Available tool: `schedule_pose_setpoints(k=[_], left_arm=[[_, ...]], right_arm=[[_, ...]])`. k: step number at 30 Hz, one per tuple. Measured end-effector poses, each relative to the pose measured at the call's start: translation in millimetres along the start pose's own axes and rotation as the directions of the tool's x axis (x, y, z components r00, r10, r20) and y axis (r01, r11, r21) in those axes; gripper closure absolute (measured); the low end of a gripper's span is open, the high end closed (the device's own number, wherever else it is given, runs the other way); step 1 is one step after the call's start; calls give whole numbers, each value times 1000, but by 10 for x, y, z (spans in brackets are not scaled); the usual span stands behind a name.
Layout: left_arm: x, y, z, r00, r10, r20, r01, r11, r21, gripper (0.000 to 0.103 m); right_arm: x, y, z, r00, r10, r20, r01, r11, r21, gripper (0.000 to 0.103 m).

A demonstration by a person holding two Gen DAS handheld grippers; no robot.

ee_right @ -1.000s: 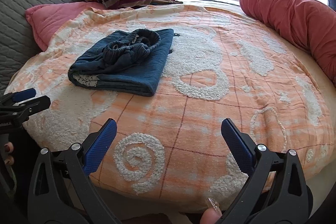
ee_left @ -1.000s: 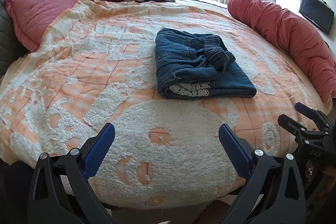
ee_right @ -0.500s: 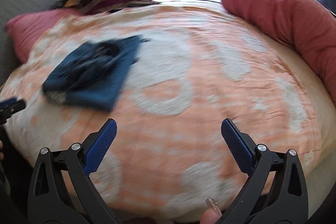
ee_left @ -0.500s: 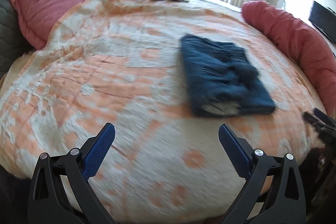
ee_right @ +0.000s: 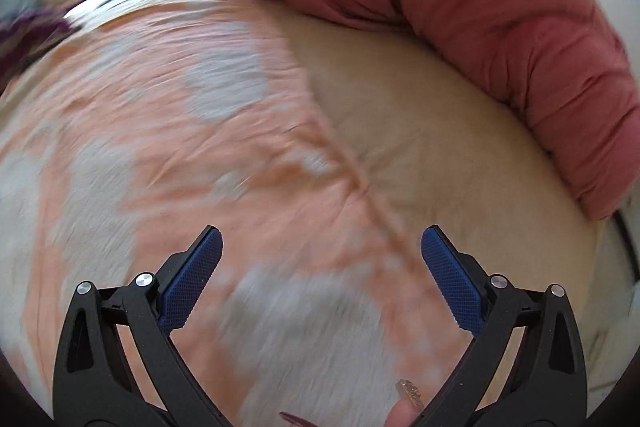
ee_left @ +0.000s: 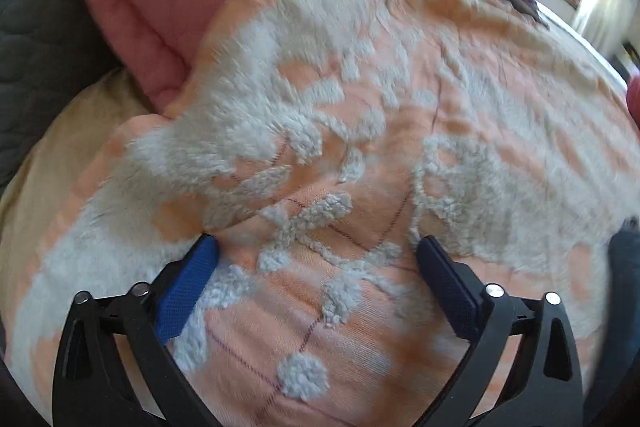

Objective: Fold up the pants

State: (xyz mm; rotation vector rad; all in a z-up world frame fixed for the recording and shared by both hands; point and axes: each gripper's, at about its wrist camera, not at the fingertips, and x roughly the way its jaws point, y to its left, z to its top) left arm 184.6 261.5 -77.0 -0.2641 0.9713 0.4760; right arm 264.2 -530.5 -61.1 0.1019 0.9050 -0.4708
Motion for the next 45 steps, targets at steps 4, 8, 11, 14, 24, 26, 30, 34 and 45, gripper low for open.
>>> schedule_pose_setpoints(k=[4, 8, 11, 14, 24, 26, 30, 34, 45], left_arm=[[-30, -8, -34, 1000, 9, 25, -9, 1000, 13, 4], [-42, -39, -53, 999, 25, 27, -26, 999, 25, 4], [-41, -25, -46, 999, 25, 27, -25, 999, 25, 4], [-38, -41, -41, 999, 24, 27, -25, 999, 24, 4], [-37, -23, -45, 999, 24, 26, -24, 999, 24, 4], [-39, -27, -48, 999, 24, 26, -25, 999, 24, 4], [-38, -25, -47, 999, 24, 27, -25, 999, 25, 4], [-16, -6, -40, 999, 24, 26, -24, 999, 24, 4], [-37, -25, -46, 999, 23, 26, -24, 999, 24, 4]], right_arm=[[528, -113, 69, 991, -86, -99, 89, 996, 23, 8], [523, -187, 18, 997, -31, -74, 37, 996, 77, 8], [529, -179, 2, 997, -27, -73, 33, 996, 80, 8], [541, -177, 17, 997, -30, -72, 36, 996, 78, 8], [531, -188, 20, 997, -28, -72, 34, 996, 79, 8], [531, -187, 18, 997, -29, -72, 34, 996, 79, 8], [529, -194, 18, 997, -28, -71, 34, 996, 79, 8], [531, -188, 15, 997, -28, -71, 34, 996, 79, 8], [528, -202, 15, 997, -28, -71, 33, 996, 79, 8]])
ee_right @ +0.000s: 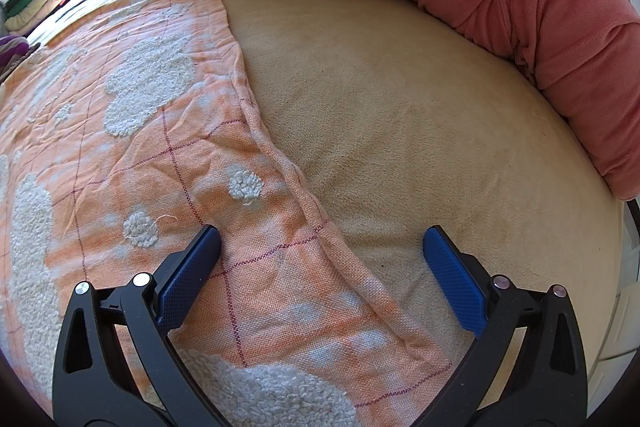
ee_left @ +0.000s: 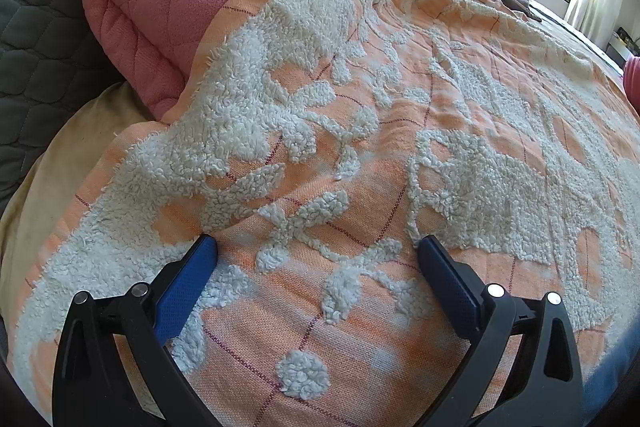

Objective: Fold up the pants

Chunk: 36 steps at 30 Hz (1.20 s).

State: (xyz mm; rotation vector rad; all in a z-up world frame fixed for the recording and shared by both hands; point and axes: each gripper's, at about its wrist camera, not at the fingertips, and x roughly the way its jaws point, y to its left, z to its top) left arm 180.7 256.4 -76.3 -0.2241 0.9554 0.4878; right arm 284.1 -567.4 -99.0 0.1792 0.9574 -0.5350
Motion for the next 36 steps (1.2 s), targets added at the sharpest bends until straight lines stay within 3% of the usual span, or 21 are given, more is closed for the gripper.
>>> schedule_pose_setpoints(k=[36], left_arm=[[22, -19, 27, 1000, 17, 0, -17, 1000, 6, 4]], right_arm=[[-9, -14, 14, 1000, 1, 0, -1, 1000, 1, 8]])
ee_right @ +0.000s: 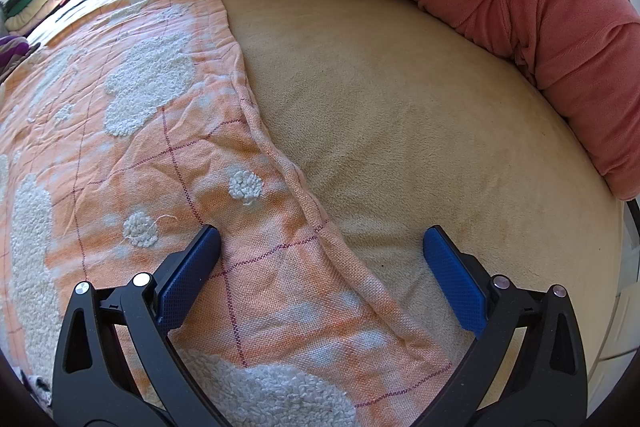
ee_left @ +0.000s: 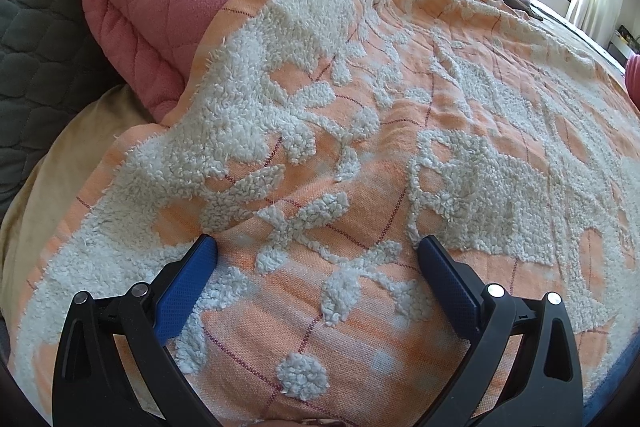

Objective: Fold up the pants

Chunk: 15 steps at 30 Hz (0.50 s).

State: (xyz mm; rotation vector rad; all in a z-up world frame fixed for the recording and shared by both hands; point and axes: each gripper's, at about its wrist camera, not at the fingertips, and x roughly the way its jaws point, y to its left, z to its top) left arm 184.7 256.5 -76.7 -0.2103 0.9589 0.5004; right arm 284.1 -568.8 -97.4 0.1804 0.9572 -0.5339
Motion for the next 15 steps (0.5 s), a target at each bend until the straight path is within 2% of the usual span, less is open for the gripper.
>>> schedule_pose_setpoints(k=[15], left_arm=[[4, 2, -17, 1000, -7, 1, 7, 1000, -5, 4]], right_arm=[[-1, -2, -1, 1000, 0, 0, 0, 1000, 0, 8]])
